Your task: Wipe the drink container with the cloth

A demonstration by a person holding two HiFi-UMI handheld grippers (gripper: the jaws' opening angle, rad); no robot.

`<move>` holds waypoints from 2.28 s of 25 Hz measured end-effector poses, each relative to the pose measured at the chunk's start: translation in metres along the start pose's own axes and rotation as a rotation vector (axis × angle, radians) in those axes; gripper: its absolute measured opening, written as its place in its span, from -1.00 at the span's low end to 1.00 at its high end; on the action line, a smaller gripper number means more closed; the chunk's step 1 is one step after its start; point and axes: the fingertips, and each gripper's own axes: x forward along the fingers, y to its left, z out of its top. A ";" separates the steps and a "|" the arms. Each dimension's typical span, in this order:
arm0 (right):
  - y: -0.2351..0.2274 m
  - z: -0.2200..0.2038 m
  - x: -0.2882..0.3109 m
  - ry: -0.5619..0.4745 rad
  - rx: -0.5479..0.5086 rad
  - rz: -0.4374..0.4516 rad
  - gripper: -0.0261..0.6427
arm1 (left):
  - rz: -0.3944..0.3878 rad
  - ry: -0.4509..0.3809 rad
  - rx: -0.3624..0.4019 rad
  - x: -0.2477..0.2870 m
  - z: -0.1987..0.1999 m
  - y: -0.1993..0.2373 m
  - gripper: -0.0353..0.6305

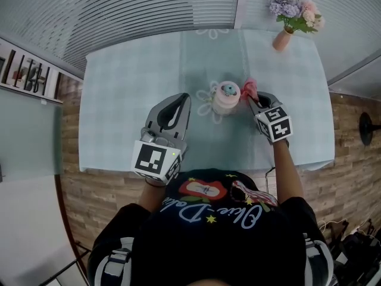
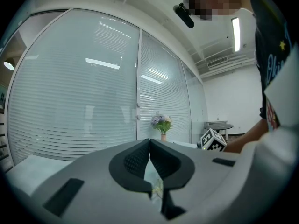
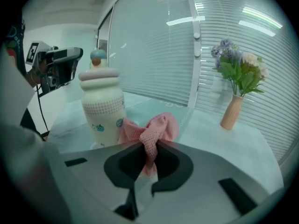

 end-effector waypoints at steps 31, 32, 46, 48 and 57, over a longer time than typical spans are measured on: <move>0.027 0.105 -0.003 -0.254 -0.030 0.329 -0.84 | 0.126 0.013 -0.001 -0.027 -0.004 0.027 -0.88; 0.027 0.104 -0.002 -0.248 -0.029 0.331 -0.84 | 0.128 0.013 -0.001 -0.027 -0.004 0.027 -0.88; 0.030 0.062 0.027 -0.129 0.019 0.354 -0.84 | 0.137 0.019 -0.004 -0.023 -0.006 0.033 -0.88; 0.031 0.055 0.032 -0.112 0.032 0.351 -0.84 | 0.137 0.019 -0.005 -0.021 -0.006 0.034 -0.88; 0.023 0.023 0.052 -0.016 0.042 0.302 -0.84 | 0.131 0.026 -0.008 -0.005 -0.010 0.036 -0.88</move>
